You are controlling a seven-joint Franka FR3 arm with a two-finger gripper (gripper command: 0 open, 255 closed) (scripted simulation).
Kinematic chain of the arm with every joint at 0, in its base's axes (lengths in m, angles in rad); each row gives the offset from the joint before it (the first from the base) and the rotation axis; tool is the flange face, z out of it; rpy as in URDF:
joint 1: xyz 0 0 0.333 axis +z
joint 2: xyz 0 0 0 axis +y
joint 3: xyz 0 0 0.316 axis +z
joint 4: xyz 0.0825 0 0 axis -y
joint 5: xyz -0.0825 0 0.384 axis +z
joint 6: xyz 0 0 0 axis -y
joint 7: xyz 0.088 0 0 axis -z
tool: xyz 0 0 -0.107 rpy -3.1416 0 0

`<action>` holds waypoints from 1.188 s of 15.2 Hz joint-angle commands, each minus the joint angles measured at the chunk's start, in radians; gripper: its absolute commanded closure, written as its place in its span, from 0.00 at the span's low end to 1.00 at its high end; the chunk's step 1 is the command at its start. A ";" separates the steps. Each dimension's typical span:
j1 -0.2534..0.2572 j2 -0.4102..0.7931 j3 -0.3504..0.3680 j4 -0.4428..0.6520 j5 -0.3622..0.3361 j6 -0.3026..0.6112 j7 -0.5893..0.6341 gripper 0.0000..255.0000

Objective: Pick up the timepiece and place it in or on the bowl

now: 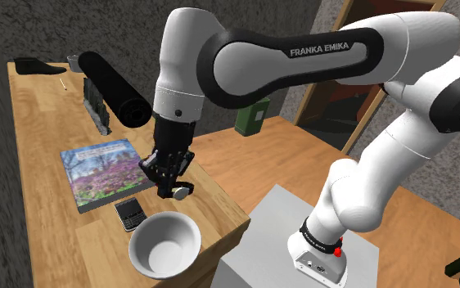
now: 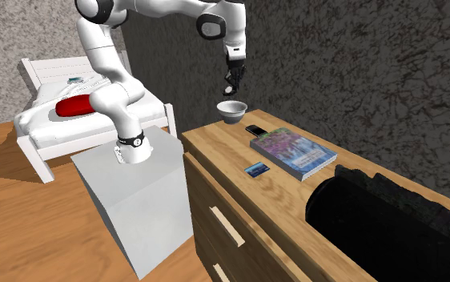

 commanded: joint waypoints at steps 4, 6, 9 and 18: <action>0.050 0.042 0.081 0.034 -0.009 0.045 0.130 1.00; 0.051 0.048 0.084 0.013 -0.008 0.071 0.124 1.00; 0.053 0.058 0.087 -0.017 -0.006 0.111 0.117 1.00; 0.059 0.102 0.098 -0.097 -0.003 0.230 0.096 1.00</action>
